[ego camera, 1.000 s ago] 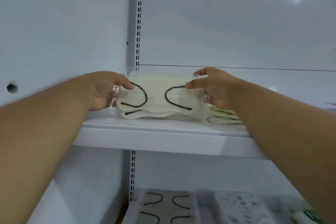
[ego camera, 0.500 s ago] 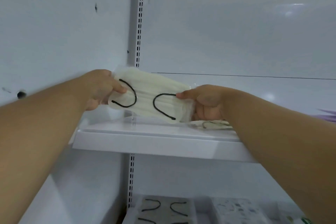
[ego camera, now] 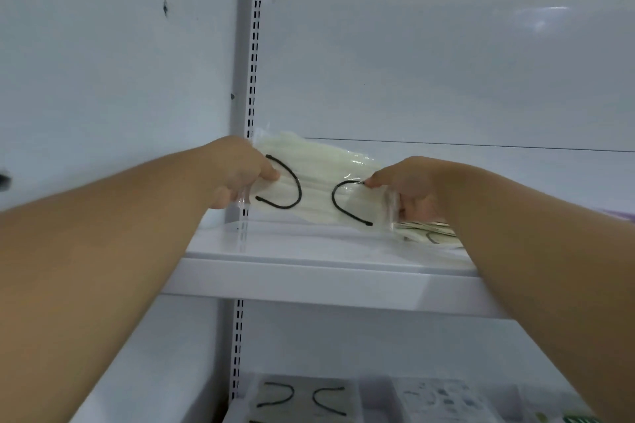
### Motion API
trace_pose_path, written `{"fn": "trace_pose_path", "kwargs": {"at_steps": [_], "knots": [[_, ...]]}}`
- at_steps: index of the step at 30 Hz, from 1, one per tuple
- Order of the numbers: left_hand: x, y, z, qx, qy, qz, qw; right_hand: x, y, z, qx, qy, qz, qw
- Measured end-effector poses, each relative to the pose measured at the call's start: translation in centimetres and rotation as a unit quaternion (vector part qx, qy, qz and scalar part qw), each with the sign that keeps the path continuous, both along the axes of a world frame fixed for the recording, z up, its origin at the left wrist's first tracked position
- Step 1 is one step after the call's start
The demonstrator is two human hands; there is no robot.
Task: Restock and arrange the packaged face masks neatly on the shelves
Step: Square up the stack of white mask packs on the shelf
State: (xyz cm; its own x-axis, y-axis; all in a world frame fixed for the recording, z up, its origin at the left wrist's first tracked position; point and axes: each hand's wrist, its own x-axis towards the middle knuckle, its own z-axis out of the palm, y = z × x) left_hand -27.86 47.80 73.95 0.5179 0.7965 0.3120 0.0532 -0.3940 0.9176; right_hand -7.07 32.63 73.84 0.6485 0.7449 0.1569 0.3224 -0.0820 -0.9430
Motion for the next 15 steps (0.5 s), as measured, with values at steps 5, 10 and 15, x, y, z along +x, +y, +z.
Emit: {"fn": "trace_pose_path", "kwargs": {"at_steps": [5, 10, 15], "knots": [[-1.5, 0.4, -1.0, -0.061, -0.019, -0.032, 0.997, -0.4, 0.0, -0.4, 0.082, -0.005, 0.040, 0.996], [-2.3, -0.2, -2.0, -0.066, -0.009, -0.041, 0.997, -0.9, -0.1, -0.9, 0.055, -0.022, 0.045, 0.997], [-2.5, 0.2, -2.3, -0.074, 0.001, -0.047, 0.996, -1.2, -0.3, -1.1, 0.059, 0.000, 0.071, 0.996]]}}
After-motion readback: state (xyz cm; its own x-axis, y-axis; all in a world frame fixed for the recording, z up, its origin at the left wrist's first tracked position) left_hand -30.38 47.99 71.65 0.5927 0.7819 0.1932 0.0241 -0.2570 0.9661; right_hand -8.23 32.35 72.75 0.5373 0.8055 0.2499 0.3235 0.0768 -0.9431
